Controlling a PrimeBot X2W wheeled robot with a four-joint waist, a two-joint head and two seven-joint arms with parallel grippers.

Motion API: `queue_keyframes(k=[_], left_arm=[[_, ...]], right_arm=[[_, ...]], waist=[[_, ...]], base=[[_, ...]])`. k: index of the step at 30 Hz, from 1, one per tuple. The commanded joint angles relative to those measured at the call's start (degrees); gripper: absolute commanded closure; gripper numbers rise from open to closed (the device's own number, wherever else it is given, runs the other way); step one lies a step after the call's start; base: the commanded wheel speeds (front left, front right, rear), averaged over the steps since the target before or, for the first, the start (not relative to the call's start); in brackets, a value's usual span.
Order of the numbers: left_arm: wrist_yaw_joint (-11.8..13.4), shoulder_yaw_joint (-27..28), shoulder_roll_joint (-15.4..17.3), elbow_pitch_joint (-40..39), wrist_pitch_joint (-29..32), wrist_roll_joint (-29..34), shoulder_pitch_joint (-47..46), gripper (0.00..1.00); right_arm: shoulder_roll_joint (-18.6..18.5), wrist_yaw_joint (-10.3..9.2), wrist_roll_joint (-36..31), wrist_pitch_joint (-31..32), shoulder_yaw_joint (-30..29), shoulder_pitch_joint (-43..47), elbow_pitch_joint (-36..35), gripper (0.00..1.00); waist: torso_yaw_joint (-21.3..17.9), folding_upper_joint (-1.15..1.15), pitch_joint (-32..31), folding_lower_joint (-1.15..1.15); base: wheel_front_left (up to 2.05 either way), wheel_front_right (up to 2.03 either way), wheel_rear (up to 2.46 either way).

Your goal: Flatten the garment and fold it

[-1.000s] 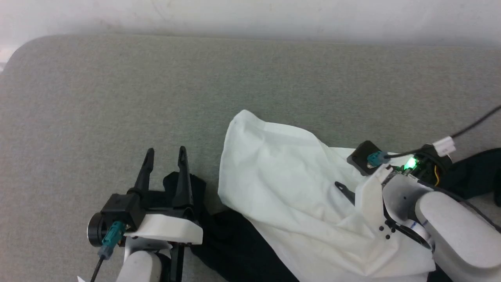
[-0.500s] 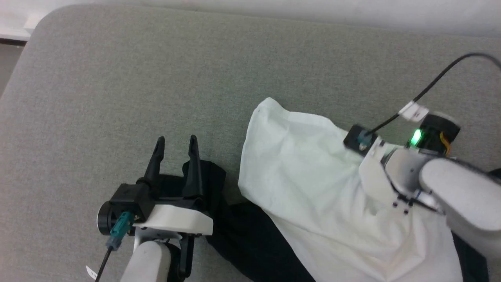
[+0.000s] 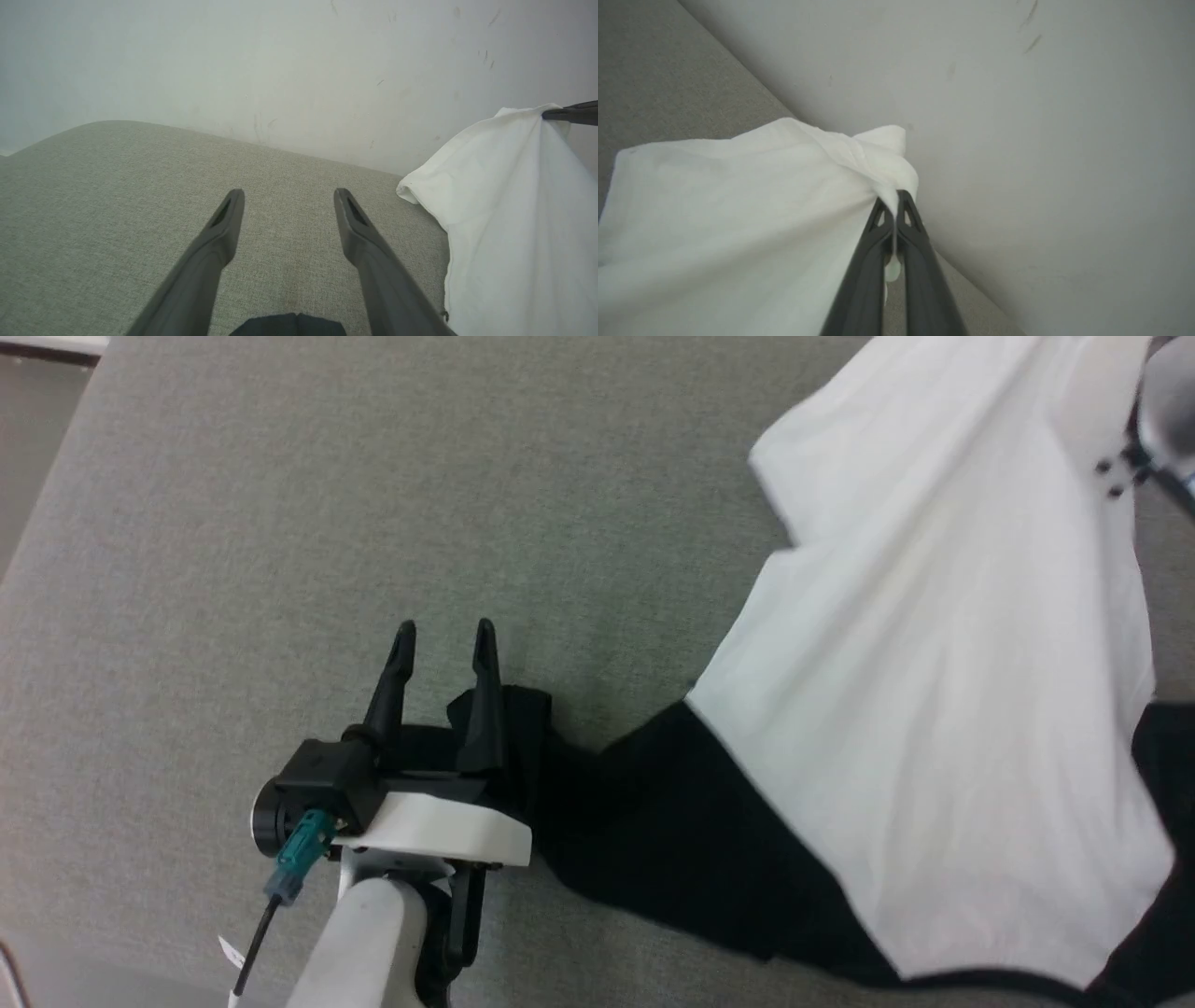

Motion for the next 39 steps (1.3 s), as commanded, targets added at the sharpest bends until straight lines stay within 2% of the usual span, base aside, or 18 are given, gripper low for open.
queue_keyframes(k=[1, 5, 9, 10, 11, 12, 13, 19, 24, 29, 34, 39], left_arm=[[0.49, -0.30, -0.09, -0.31, -0.27, -0.29, -1.02, 0.00], [0.81, -1.08, -0.09, -0.38, -0.27, -0.66, -1.65, 0.00], [1.09, -1.39, -0.09, -0.30, -0.27, -0.82, -1.92, 0.00], [1.11, -1.43, -0.09, -0.24, -0.27, -0.81, -1.98, 0.00], [1.10, -1.43, -0.09, -0.13, -0.27, -0.73, -2.05, 0.00], [1.06, -1.38, -0.09, 0.00, -0.27, -0.60, -2.09, 0.00], [1.00, -1.27, -0.09, 0.13, -0.27, -0.39, -2.10, 0.00], [-0.03, 0.31, -0.09, 1.43, -0.27, 1.58, -0.83, 0.00], [-1.32, 1.98, 0.71, 2.94, -0.27, 3.18, 1.89, 0.00], [-2.11, 2.99, 2.19, 4.11, -0.27, 3.71, 4.92, 0.00], [-2.83, 2.93, 4.47, 4.53, 1.39, 3.65, 8.08, 0.00], [-3.73, 1.64, 6.86, 2.43, 7.39, 3.81, 10.84, 0.00]], right_arm=[[0.83, -0.13, -1.58, -1.12, -1.55, -1.20, 1.09, 1.00], [3.94, -0.13, -6.98, -3.38, -6.90, -2.63, 6.31, 1.00], [7.02, -0.13, -8.29, -4.46, -9.61, -1.72, 10.53, 1.00], [7.64, -0.13, -8.09, -4.95, -10.04, -1.28, 11.36, 0.86], [8.20, -0.13, -7.78, -5.48, -10.26, -0.71, 12.15, 0.58], [8.74, -0.13, -7.25, -6.00, -10.40, -0.05, 12.82, 0.12], [9.24, -0.13, -6.46, -6.45, -10.66, 0.65, 13.40, 0.00], [11.45, -0.13, -0.01, -12.29, -11.85, 7.02, 11.61, 0.00], [12.04, -0.13, 4.80, -21.55, -14.35, 17.05, 2.75, 0.00], [13.51, -0.13, 4.96, -27.94, -21.06, 31.07, -7.72, 0.00], [18.47, -0.13, 1.73, -28.48, -29.40, 45.19, -19.32, 0.00], [23.69, -0.13, -1.95, -25.96, -36.14, 55.96, -29.99, 0.00]], waist=[[1.82, 0.00, 1.82, -0.01], [2.86, 0.00, 3.08, -0.01], [2.82, 0.00, 3.71, -0.01], [2.64, 0.00, 3.74, -0.01], [2.35, 0.00, 3.60, -0.01], [2.01, 0.00, 3.37, -0.01], [1.62, 0.00, 3.03, -0.01], [-1.80, 0.00, -1.25, -0.01], [-5.54, 0.00, -6.16, -0.01], [-9.24, 0.00, -11.07, -0.01], [-13.10, 0.00, -14.32, -0.01], [-16.29, 0.00, -15.19, -0.01]], base=[[0.00, 0.00, 0.00], [0.00, 0.00, 0.00], [0.00, 0.00, 0.00], [0.00, 0.00, 0.00], [0.00, 0.00, 0.00], [0.00, 0.00, 0.00], [0.00, 0.00, 0.00], [0.00, 0.00, 0.00], [0.00, 0.00, 0.00], [0.00, 0.00, 0.00], [0.00, 0.00, 0.00], [0.00, 0.00, 0.00]])
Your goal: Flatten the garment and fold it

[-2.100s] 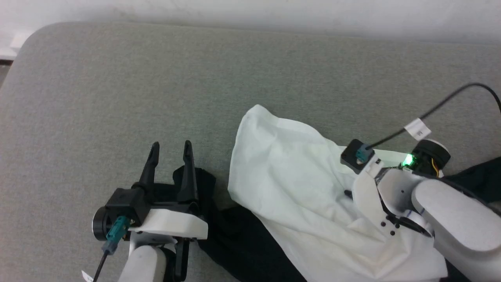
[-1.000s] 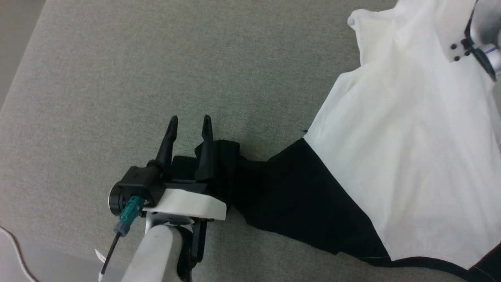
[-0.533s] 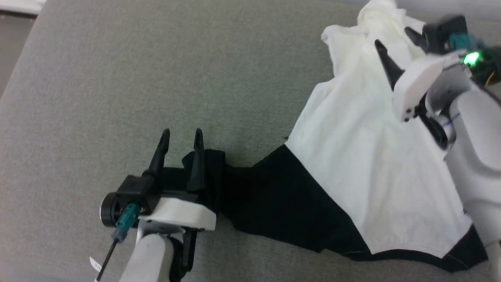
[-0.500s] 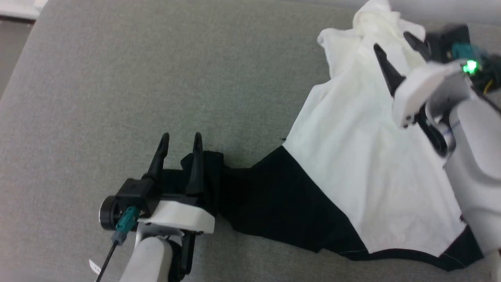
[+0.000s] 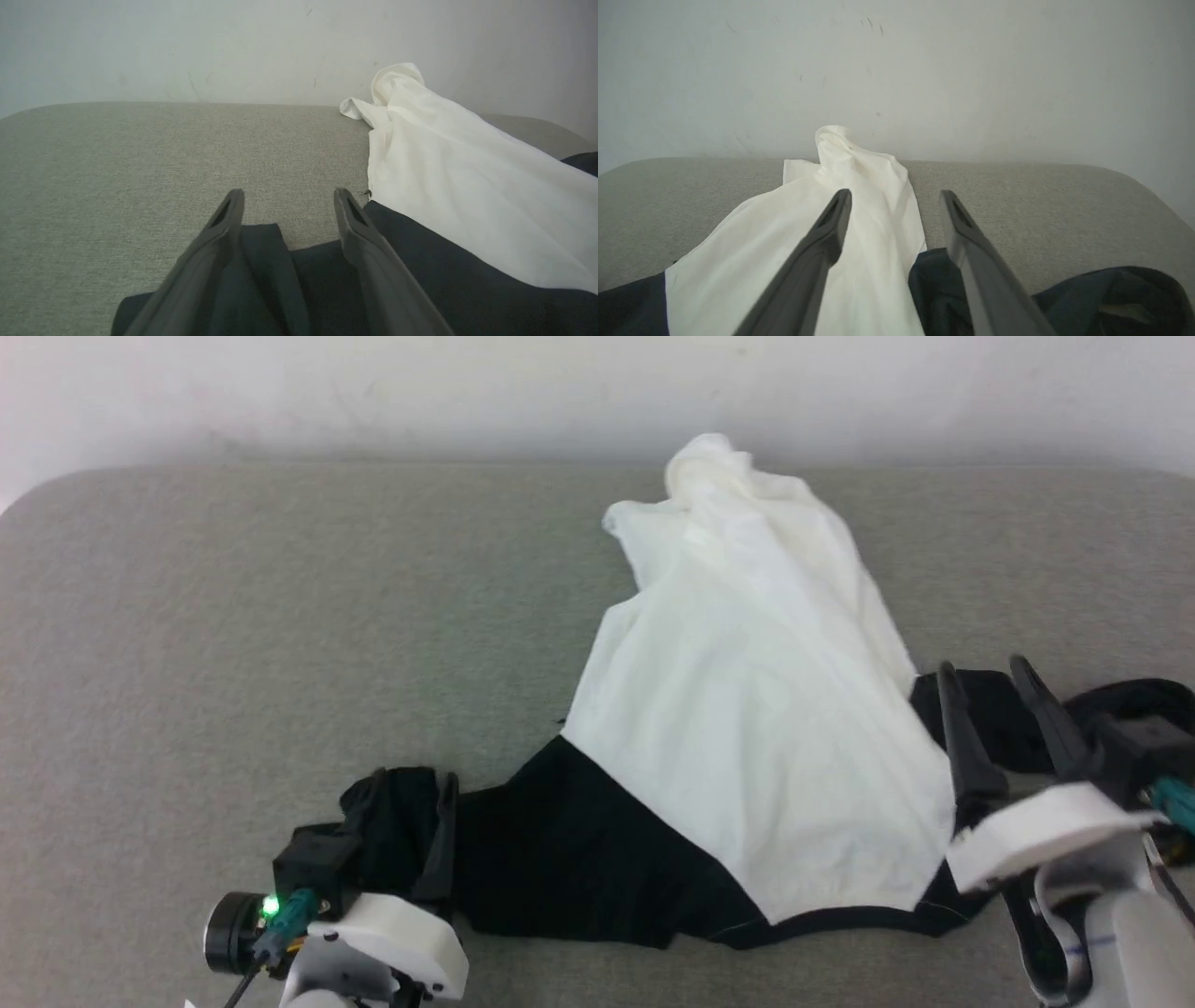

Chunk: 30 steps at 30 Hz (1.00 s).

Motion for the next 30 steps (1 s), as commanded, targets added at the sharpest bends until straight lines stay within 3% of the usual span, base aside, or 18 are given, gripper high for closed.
queue_keyframes(k=[1, 7, 11, 12, 17, 20, 23, 24, 25, 26, 30], left_arm=[[-0.68, -0.61, 0.88, -0.97, 1.96, 0.45, 1.49, 0.00], [-1.60, -3.51, 4.80, -5.34, 14.87, 1.46, 6.37, 0.00], [2.79, -2.30, 5.62, -7.87, 25.37, 2.03, 9.02, 0.00], [2.79, -2.30, 5.62, -7.87, 25.37, 2.03, 9.02, 0.00], [8.37, -0.73, 5.05, -10.43, 35.63, 2.63, 10.35, 0.00], [10.16, -0.33, 5.13, -10.29, 40.11, 2.96, 10.30, 0.00], [10.32, 0.18, 4.79, -9.43, 42.93, 1.51, 9.48, 0.00], [10.19, 0.30, 4.79, -9.00, 43.56, 1.06, 9.15, 0.18], [9.98, 0.39, 4.85, -8.59, 43.87, 0.70, 8.79, 0.71], [9.72, 0.57, 4.81, -8.26, 43.78, 0.22, 8.37, 1.00], [8.96, 2.19, 5.16, -7.38, 40.03, -0.93, 6.28, 1.00]], right_arm=[[0.90, -0.11, -0.70, 0.74, -1.40, 2.31, -2.10, 0.00], [2.42, -0.11, -1.15, 3.92, -3.92, 8.24, -7.39, 0.00], [2.51, -0.11, 0.70, 4.53, -3.27, 8.49, -8.60, 0.00], [2.51, -0.11, 0.70, 4.53, -3.27, 8.49, -8.60, 0.00], [2.53, -0.11, 2.68, 4.17, -2.14, 8.08, -8.53, 0.00], [2.53, -0.11, 3.83, 3.93, -1.08, 7.65, -8.19, 0.00], [2.53, -0.11, 4.72, 3.59, -0.60, 7.14, -7.76, 0.00], [2.54, -0.11, 4.86, 3.45, -0.40, 6.94, -7.64, 0.00], [2.54, -0.11, 5.08, 3.33, -0.27, 6.75, -7.53, 0.00], [2.54, -0.11, 5.36, 3.19, -0.21, 6.58, -7.45, 0.00], [2.54, -0.11, 5.79, 2.85, -0.50, 6.14, -7.52, 0.00]], waist=[[-5.01, 0.00, -3.40, 0.02], [-7.67, 0.00, -3.32, 0.02], [-8.96, 0.00, -2.66, 0.02], [-8.96, 0.00, -2.66, 0.02], [-10.01, 0.00, -1.61, 0.02], [-10.71, 0.00, -0.73, 0.02], [-11.36, 0.00, 0.19, 0.02], [-11.61, 0.00, 0.43, 0.02], [-11.87, 0.00, 0.67, 0.02], [-12.08, 0.00, 0.85, 0.02], [-12.64, 0.00, 1.36, 0.02]], base=[[0.00, 0.00, 0.00], [0.00, 0.00, 0.00], [0.00, 0.00, 0.00], [0.00, 0.00, 0.00], [0.00, 0.00, 0.00], [0.00, 0.00, 0.00], [0.00, 0.00, 0.00], [0.00, 0.00, 0.00], [0.00, 0.00, 0.00], [0.00, 0.00, 0.00], [0.00, 0.00, 0.00]])
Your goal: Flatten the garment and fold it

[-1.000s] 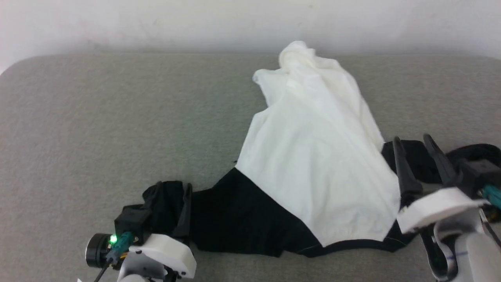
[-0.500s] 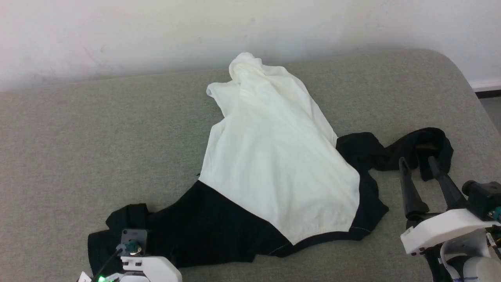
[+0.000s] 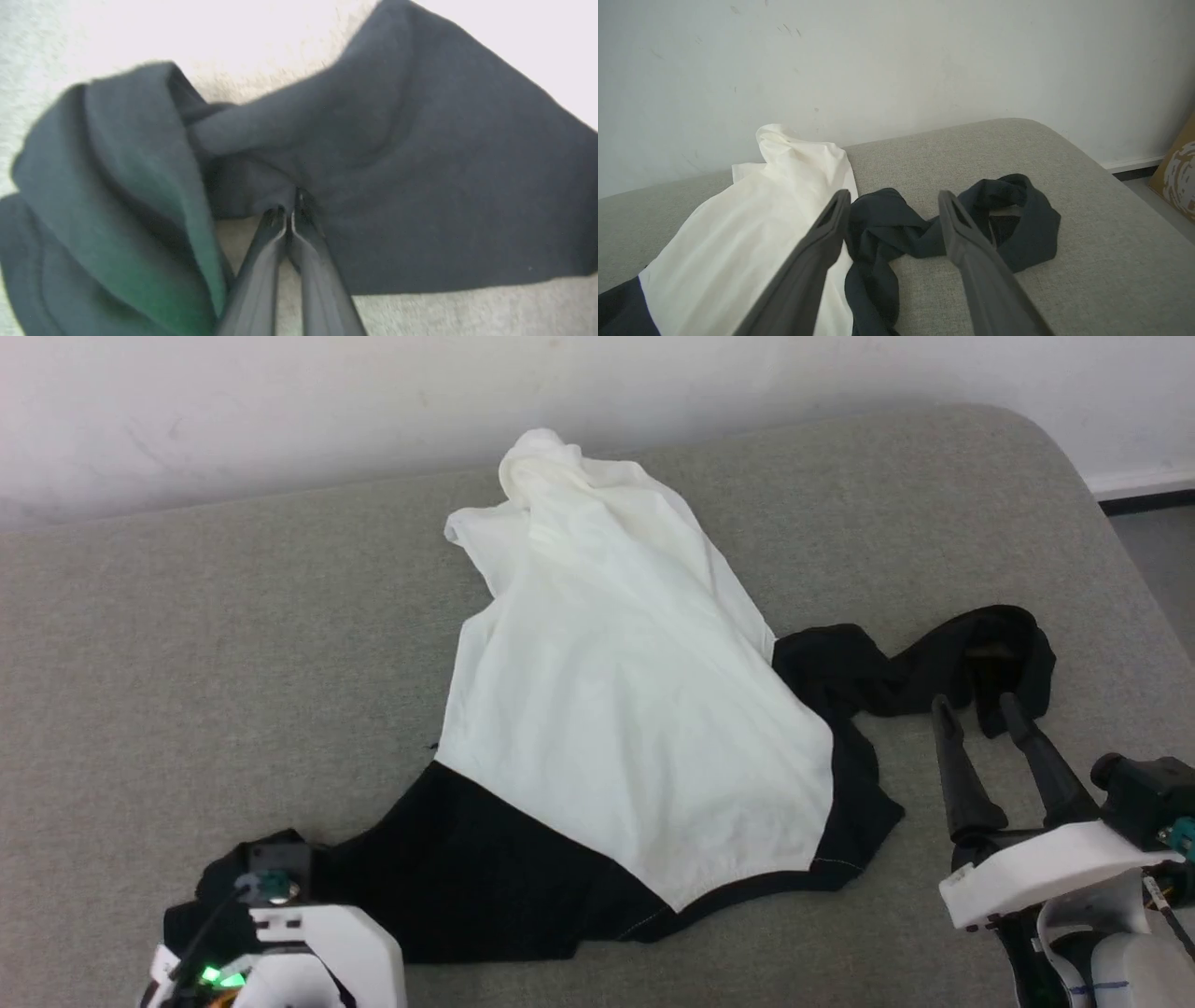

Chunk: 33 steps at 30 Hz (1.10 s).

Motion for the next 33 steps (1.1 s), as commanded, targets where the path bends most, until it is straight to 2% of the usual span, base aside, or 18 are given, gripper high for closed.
queue_keyframes(k=[1, 9, 15, 17, 20, 21, 22, 23, 28, 33], left_arm=[[-0.11, 0.85, 0.59, 1.50, -0.64, -0.18, -0.80, 1.00], [0.67, 9.43, 7.13, 6.11, -10.26, 0.19, -9.30, 1.00], [0.67, 12.59, 11.98, 13.25, -14.18, 1.19, -17.89, 1.00], [0.60, 12.93, 12.53, 15.66, -15.01, 1.07, -20.35, 1.00], [-0.33, 13.08, 11.70, 18.87, -15.52, -0.73, -23.02, 1.00], [-0.43, 13.25, 11.21, 19.70, -15.84, -1.38, -23.61, 0.85], [-0.51, 13.41, 10.71, 20.35, -16.30, -1.97, -24.02, 0.46], [-0.63, 13.52, 10.24, 20.81, -16.91, -2.47, -24.24, 0.00], [-1.16, 14.23, 7.29, 21.12, -20.33, -5.16, -22.69, 0.00], [-1.15, 15.25, 3.60, 17.20, -21.18, -8.64, -17.42, 0.00]], right_arm=[[0.18, -0.11, 0.32, -0.49, -0.04, -0.73, -0.05, 0.00], [0.18, -0.11, 0.44, -0.51, -2.01, -1.14, -0.84, 0.00], [0.18, -0.11, 0.55, -0.06, -2.34, -2.25, -0.94, 0.00], [0.18, -0.11, 0.58, 0.02, -2.23, -2.60, -0.88, 0.00], [0.18, -0.11, 0.76, -0.11, -1.84, -3.09, -0.67, 0.00], [0.18, -0.11, 0.81, -0.16, -1.75, -3.19, -0.55, 0.00], [0.18, -0.11, 0.83, -0.21, -1.67, -3.27, -0.43, 0.00], [0.18, -0.11, 0.85, -0.25, -1.64, -3.36, -0.30, 0.00], [0.18, -0.11, 0.68, -0.20, -1.36, -3.16, 0.35, 0.00], [0.18, -0.11, 0.70, 0.14, -0.85, -2.12, 0.75, 0.00]], waist=[[-0.27, 0.00, 0.30, 0.00], [-0.22, 0.00, 2.40, 0.00], [-0.62, 0.00, 5.60, 0.00], [-0.75, 0.00, 6.64, 0.00], [-0.91, 0.00, 7.64, 0.00], [-0.92, 0.00, 7.75, 0.00], [-0.91, 0.00, 7.81, 0.00], [-0.87, 0.00, 7.79, 0.00], [-0.03, 0.00, 5.88, 0.00], [1.16, 0.00, 2.79, 0.00]], base=[[0.00, 0.00, 0.00], [0.00, 0.00, 0.00], [0.00, 0.00, 0.00], [0.00, 0.00, 0.00], [0.00, 0.00, 0.00], [0.00, 0.00, 0.00], [0.00, 0.00, 0.00], [0.00, 0.00, 0.00], [0.00, 0.00, 0.00], [0.00, 0.00, 0.00]])
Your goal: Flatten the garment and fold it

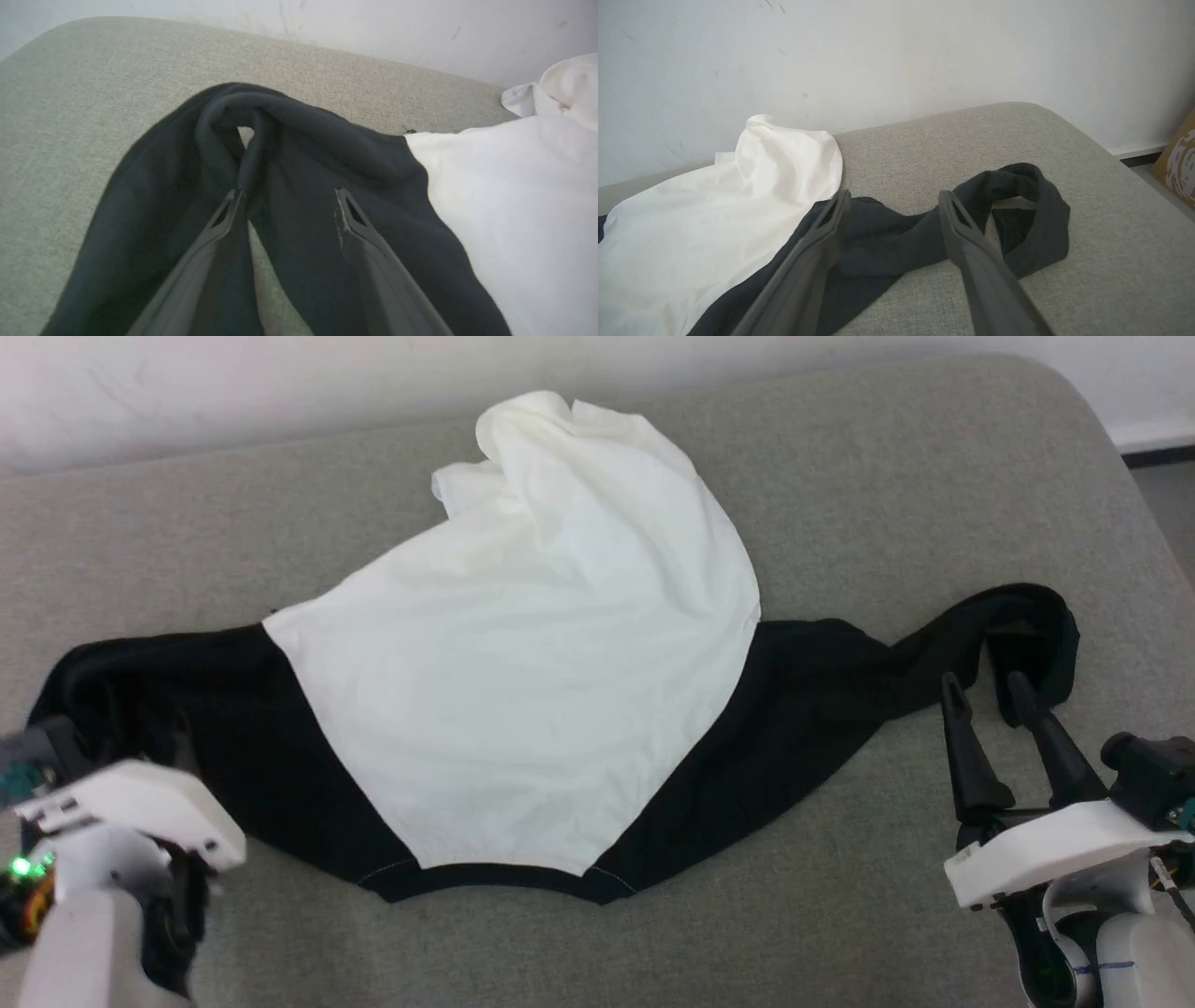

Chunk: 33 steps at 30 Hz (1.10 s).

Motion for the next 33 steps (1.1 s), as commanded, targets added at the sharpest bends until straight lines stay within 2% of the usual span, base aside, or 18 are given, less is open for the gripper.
queue_keyframes(k=[1, 7, 10, 16, 22, 26, 27, 28, 29, 30, 33], left_arm=[[-0.25, 0.17, -0.81, -1.35, 0.14, -0.82, 1.91, 0.00], [-0.26, -0.93, -4.87, -9.45, 1.41, -3.52, 8.19, 0.00], [-0.01, -1.82, -5.65, -10.84, 3.04, -3.96, 9.89, 0.00], [0.78, -2.32, -5.31, -9.51, 5.26, -3.99, 9.56, 0.00], [3.40, -1.88, -3.80, -5.34, 8.98, -3.20, 7.57, 0.00], [3.13, -2.07, -3.42, -4.40, 11.20, -4.13, 6.63, 0.00], [3.06, -2.24, -3.21, -4.26, 11.72, -4.15, 6.49, 0.25], [3.06, -2.24, -3.21, -4.26, 11.72, -4.15, 6.49, 0.25], [2.86, -2.38, -2.98, -4.28, 11.91, -4.14, 6.36, 0.59], [2.68, -2.42, -2.71, -4.39, 11.76, -4.06, 6.27, 1.00], [2.58, -2.24, -2.13, -5.03, 10.53, -3.65, 6.28, 1.00]], right_arm=[[0.17, -0.11, 0.25, 0.03, 0.07, 0.27, 0.11, 0.00], [0.17, -0.11, 0.56, 0.43, 0.37, 1.34, -0.36, 0.00], [0.17, -0.11, 0.76, 0.60, 0.72, 1.55, -0.74, 0.00], [0.17, -0.11, 1.29, 0.62, 1.40, 1.40, -1.26, 0.00], [0.17, -0.11, 1.52, 0.46, 1.62, 1.04, -1.14, 0.00], [0.17, -0.11, 1.67, 0.18, 1.65, 0.88, -0.97, 0.00], [0.17, -0.11, 1.69, 0.12, 1.69, 0.87, -0.93, 0.00], [0.17, -0.11, 1.69, 0.12, 1.69, 0.87, -0.93, 0.00], [0.17, -0.11, 1.70, 0.06, 1.74, 0.86, -0.90, 0.00], [0.17, -0.11, 1.73, 0.02, 1.82, 0.87, -0.83, 0.00], [0.17, -0.11, 2.03, 0.56, 2.55, 0.97, -0.61, 0.00]], waist=[[1.31, 0.00, -2.21, 0.01], [2.25, 0.00, -3.98, 0.01], [2.08, 0.00, -3.98, 0.01], [0.49, 0.00, -2.51, 0.01], [-1.24, 0.00, -1.01, 0.01], [-1.89, 0.00, -0.44, 0.01], [-1.99, 0.00, -0.34, 0.01], [-1.99, 0.00, -0.34, 0.01], [-2.07, 0.00, -0.25, 0.01], [-2.13, 0.00, -0.21, 0.01], [-2.10, 0.00, -0.11, 0.01]], base=[[0.00, 0.00, 0.00], [0.00, 0.00, 0.00], [0.00, 0.00, 0.00], [0.00, 0.00, 0.00], [0.00, 0.00, 0.00], [0.00, 0.00, 0.00], [0.00, 0.00, 0.00], [0.00, 0.00, 0.00], [0.00, 0.00, 0.00], [0.00, 0.00, 0.00], [0.00, 0.00, 0.00]])
